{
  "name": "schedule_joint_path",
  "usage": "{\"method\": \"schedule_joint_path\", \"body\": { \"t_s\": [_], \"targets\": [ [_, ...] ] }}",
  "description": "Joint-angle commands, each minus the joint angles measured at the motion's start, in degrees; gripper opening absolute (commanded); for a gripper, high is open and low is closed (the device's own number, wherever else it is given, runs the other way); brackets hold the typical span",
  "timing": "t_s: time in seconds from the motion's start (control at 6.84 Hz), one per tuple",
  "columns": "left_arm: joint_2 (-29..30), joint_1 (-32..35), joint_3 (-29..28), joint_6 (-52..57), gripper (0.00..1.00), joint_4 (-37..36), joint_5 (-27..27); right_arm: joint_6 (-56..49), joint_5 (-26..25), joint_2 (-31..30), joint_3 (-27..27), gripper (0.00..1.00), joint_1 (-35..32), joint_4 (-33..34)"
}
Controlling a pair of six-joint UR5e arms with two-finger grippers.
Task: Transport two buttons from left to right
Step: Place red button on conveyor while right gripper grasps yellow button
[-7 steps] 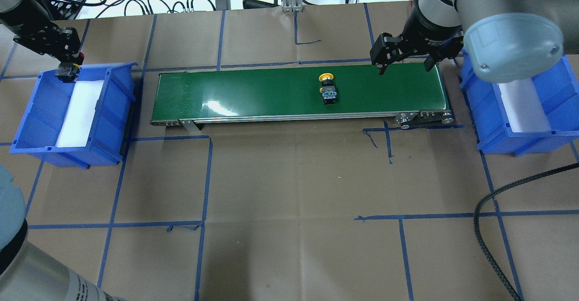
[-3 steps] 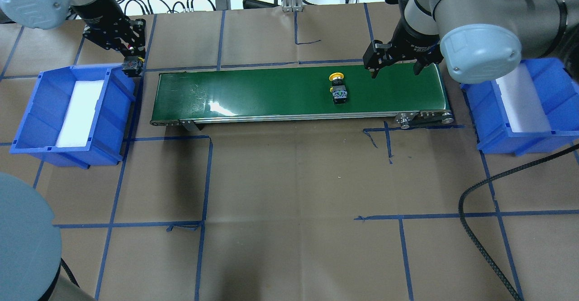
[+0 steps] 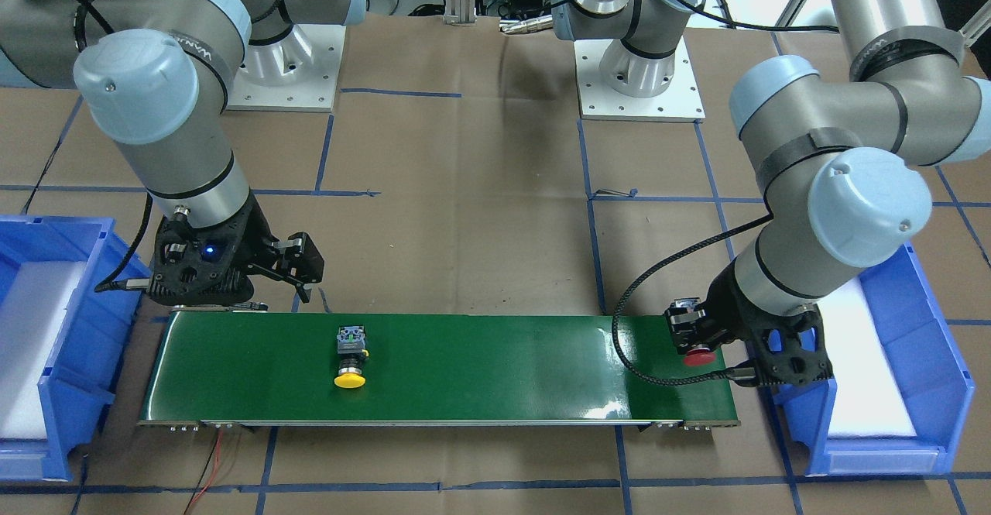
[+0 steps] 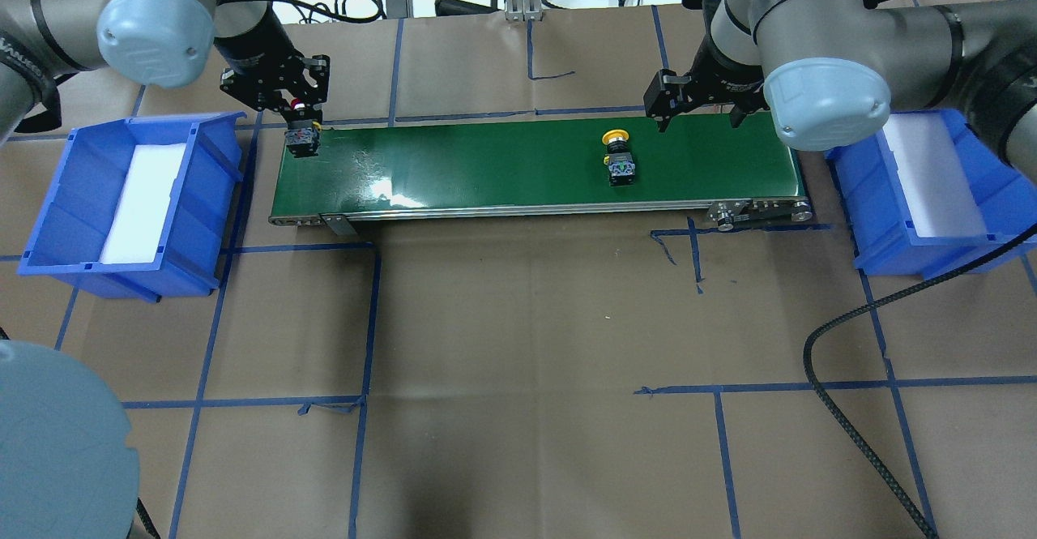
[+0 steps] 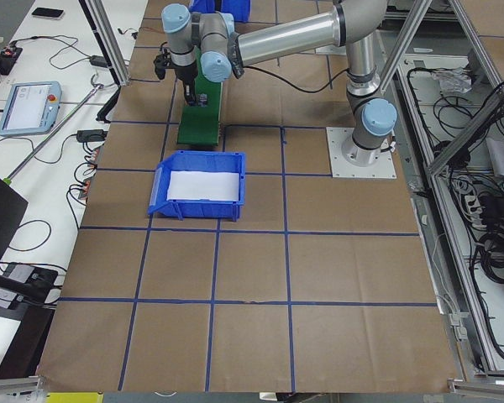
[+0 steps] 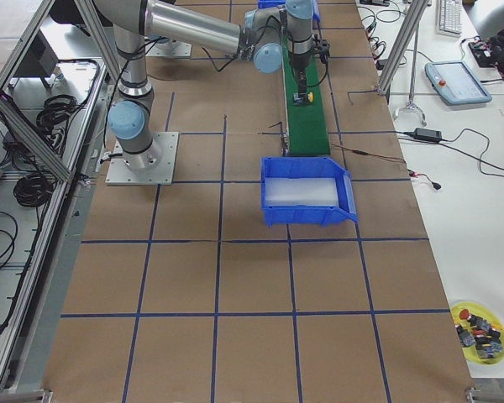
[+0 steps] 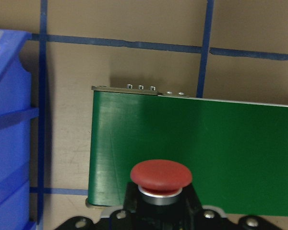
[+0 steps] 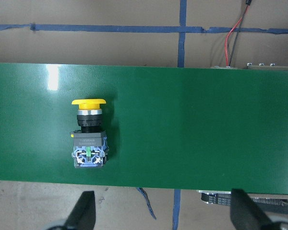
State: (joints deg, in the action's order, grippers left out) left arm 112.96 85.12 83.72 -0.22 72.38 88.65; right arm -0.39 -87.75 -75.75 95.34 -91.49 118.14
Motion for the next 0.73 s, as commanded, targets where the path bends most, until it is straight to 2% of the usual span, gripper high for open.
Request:
{"method": "schedule_joint_path", "body": {
  "t_s": [0.0,0.44,0.58],
  "targets": [
    [0.2,0.7,7.6,-0.8,0.05,-10.7,0.1,-0.5,0.6,3.7,-0.2,1.00,0.0,0.9],
    [0.7,0.7,12.5,-0.8,0.06,-17.3,0.3,0.0,0.6,6.5,-1.5,1.00,0.1,0.9],
    [0.9,0.7,12.6,-0.7,0.12,-17.4,0.3,0.0,0.6,7.3,-2.5,1.00,0.1,0.9]
  ]
}}
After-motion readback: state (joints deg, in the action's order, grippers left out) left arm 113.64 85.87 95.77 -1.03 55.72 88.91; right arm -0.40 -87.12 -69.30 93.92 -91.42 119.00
